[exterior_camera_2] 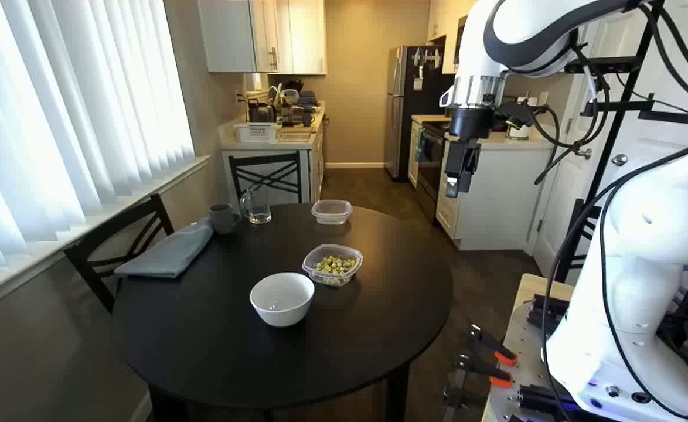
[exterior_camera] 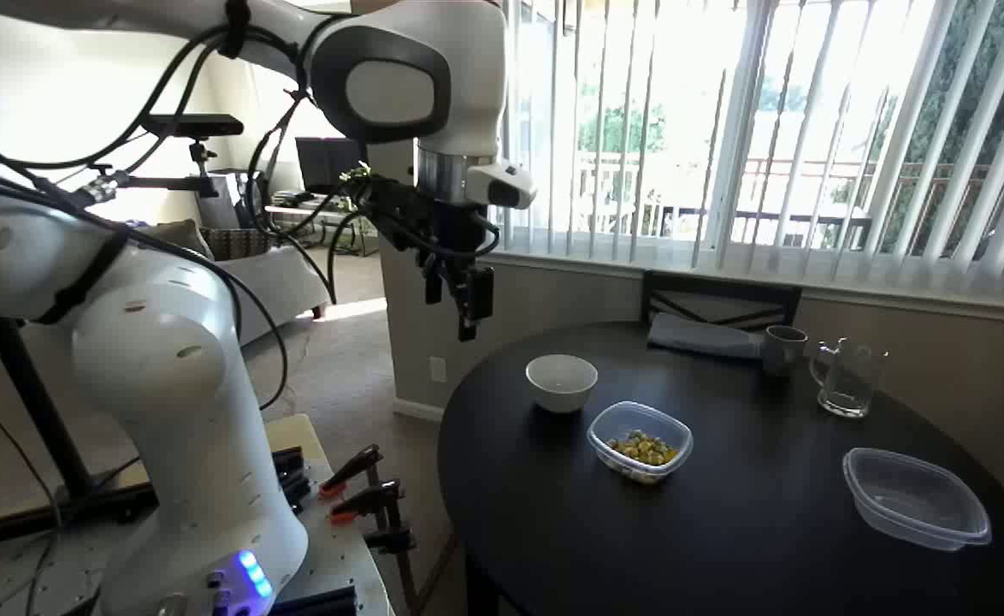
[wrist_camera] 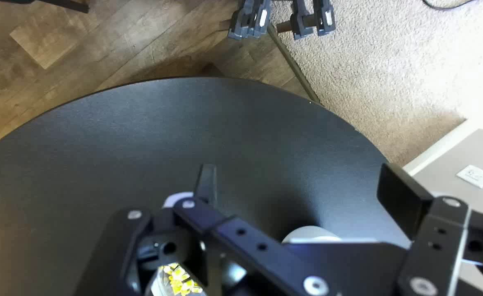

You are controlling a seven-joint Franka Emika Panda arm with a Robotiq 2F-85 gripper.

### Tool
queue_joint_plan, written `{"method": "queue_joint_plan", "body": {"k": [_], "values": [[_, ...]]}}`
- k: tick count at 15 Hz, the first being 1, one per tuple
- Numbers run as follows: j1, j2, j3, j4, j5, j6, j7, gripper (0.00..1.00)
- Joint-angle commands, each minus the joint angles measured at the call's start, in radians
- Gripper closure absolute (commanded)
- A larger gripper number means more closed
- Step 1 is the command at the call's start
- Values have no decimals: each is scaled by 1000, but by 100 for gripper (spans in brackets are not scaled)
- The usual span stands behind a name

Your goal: Transfer the popcorn into the white bowl

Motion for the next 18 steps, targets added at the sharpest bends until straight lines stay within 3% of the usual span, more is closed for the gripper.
{"method": "queue_joint_plan", "body": {"k": [1,11,14,18], "values": [[-11,2,10,0,8,-2,-7,0],[-11,4,10,-1,8,-2,-7,0],[14,131,24,59,-7,62,-15,0],[15,325,110,105,-59,275,40,0]]}}
